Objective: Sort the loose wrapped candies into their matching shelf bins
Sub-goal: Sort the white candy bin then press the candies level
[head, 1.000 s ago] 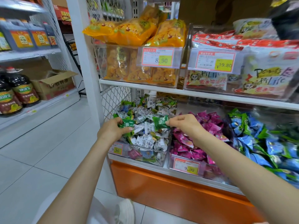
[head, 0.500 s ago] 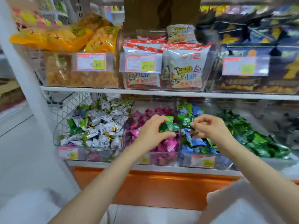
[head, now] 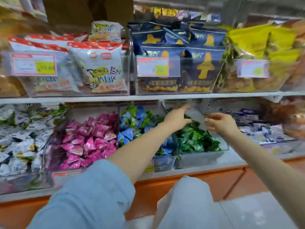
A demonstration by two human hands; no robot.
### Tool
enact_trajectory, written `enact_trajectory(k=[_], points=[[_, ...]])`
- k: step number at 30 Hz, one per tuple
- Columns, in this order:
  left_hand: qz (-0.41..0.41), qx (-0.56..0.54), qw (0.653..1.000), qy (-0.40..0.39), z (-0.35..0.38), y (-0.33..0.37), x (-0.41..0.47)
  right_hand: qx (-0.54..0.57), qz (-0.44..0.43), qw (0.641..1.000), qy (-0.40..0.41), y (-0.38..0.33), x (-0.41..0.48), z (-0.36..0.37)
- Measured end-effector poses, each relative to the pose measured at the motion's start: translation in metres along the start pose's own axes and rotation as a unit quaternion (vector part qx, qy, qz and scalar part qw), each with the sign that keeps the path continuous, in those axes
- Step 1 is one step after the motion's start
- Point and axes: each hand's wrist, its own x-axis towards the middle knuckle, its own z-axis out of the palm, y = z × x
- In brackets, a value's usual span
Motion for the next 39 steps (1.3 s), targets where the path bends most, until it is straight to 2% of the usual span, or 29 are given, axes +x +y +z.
enact_trajectory(k=[2, 7, 13, 16, 19, 23, 26, 30, 35, 39], points=[[0.020, 0.006, 0.999, 0.026, -0.002, -0.011, -0.016, -0.077, -0.026, 0.997, 0.000, 0.003, -0.006, 0.003], [0.056, -0.038, 0.996, 0.060, -0.013, -0.059, -0.110, -0.087, -0.110, 0.982, -0.124, 0.001, -0.063, 0.040], [-0.037, 0.002, 0.981, 0.189, -0.064, -0.131, -0.225, -0.127, -0.248, 0.930, -0.240, -0.047, -0.133, 0.142], [-0.112, 0.069, 0.956, 0.261, -0.096, -0.166, -0.270, -0.129, -0.312, 0.894, -0.296, -0.071, -0.159, 0.201], [-0.182, 0.118, 0.916, 0.336, -0.125, -0.199, -0.309, -0.125, -0.351, 0.868, -0.328, -0.091, -0.180, 0.256], [-0.274, 0.130, 0.858, 0.414, -0.150, -0.247, -0.348, -0.159, -0.404, 0.833, -0.342, -0.107, -0.202, 0.320], [-0.350, 0.127, 0.827, 0.422, -0.159, -0.277, -0.369, -0.189, -0.432, 0.812, -0.344, -0.113, -0.209, 0.355], [-0.392, 0.134, 0.812, 0.412, -0.174, -0.310, -0.385, -0.238, -0.481, 0.775, -0.333, -0.121, -0.212, 0.394], [-0.376, 0.136, 0.835, 0.379, -0.184, -0.339, -0.388, -0.278, -0.544, 0.723, -0.322, -0.133, -0.208, 0.445], [-0.340, 0.142, 0.855, 0.365, -0.184, -0.349, -0.384, -0.288, -0.556, 0.706, -0.331, -0.144, -0.201, 0.478]])
